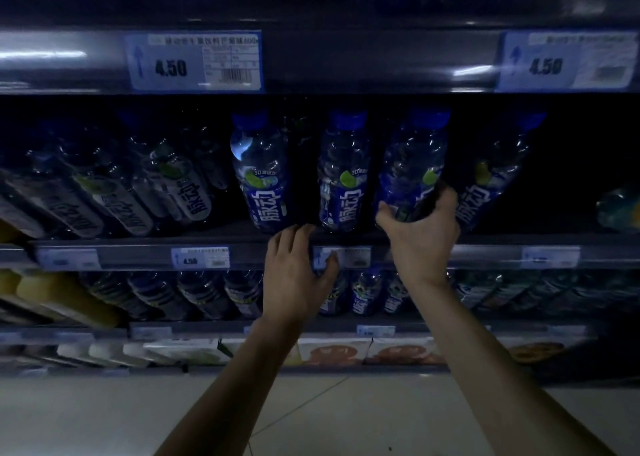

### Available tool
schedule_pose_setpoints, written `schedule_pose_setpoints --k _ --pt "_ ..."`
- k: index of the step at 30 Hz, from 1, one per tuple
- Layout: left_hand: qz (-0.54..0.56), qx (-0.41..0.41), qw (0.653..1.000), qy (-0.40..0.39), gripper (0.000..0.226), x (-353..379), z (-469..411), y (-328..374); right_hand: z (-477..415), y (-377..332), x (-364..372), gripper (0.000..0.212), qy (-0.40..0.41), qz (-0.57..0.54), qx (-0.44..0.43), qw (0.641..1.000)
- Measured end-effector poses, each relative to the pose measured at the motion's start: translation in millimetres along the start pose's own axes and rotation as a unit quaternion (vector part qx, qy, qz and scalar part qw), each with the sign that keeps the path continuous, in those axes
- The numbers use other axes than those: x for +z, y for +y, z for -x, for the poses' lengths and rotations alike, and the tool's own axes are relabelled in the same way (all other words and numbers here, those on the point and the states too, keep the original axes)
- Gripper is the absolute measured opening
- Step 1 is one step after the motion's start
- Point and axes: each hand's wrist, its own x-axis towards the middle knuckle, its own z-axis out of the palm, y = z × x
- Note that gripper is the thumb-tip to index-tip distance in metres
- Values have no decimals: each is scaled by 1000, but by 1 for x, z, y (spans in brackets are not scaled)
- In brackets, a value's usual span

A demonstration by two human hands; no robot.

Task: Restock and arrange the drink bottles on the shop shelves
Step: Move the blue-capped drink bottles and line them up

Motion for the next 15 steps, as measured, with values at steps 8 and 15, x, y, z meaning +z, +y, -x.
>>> schedule_pose_setpoints --k 8,15 --pt "-12 -9 1000 -20 51 3 -6 3 -14 6 15 56 4 17 16 1000" --pt "-23 10 1000 -15 46 2 -5 0 -11 9 15 59 6 -6 7 1000"
